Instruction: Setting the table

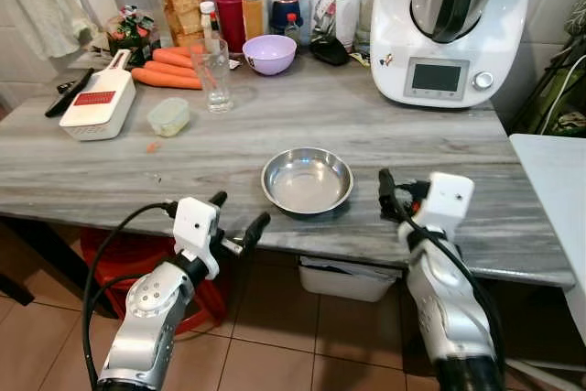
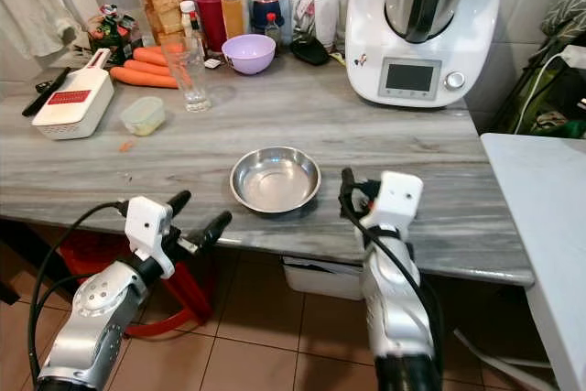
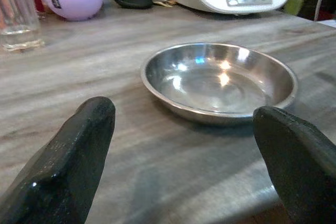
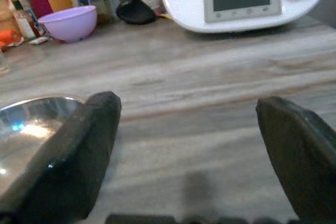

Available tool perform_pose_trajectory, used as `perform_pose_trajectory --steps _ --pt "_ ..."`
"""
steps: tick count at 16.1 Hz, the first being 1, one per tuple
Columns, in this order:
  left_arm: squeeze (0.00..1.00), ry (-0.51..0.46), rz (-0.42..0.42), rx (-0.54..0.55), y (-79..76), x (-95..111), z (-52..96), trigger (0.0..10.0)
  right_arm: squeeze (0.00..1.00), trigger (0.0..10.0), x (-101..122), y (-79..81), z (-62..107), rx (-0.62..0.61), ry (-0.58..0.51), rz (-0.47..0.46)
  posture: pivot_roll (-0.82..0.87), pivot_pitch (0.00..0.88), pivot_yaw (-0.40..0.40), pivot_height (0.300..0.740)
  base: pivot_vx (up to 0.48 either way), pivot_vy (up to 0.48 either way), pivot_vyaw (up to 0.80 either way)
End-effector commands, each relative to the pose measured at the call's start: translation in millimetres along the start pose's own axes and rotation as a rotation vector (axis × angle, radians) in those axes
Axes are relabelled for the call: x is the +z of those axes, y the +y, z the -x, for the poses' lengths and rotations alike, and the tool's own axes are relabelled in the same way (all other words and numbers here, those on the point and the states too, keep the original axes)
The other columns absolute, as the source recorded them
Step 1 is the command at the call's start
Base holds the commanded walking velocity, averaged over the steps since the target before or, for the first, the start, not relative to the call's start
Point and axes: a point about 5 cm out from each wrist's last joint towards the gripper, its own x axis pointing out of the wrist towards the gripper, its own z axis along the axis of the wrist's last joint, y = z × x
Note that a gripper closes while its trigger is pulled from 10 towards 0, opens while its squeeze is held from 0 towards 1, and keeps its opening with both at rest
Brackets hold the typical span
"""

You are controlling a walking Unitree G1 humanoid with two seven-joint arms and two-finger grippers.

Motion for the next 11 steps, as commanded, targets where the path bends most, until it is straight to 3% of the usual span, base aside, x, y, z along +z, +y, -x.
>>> perform_pose_trajectory --steps 1,4,11 --pt "0.0 -0.001 -0.04 0.064 7.2 0.7 -1.0 10.0 1.0 10.0 10.6 3.1 2.8 0.027 -0.053 0.037 0.04 0.0 0.023 0.74 0.0 0.0 0.0" --pt "0.0 0.045 -0.047 0.187 9.8 -7.9 -1.6 10.0 1.0 10.0 16.9 -3.2 15.2 0.007 -0.089 0.002 0.04 0.0 0.036 0.74 0.0 0.0 0.0" --pt "0.0 0.033 -0.093 0.252 13.8 -2.1 -8.1 10.0 1.0 10.0 16.4 -14.1 25.8 -0.015 -0.074 0.02 0.03 0.0 0.049 0.74 0.0 0.0 0.0"
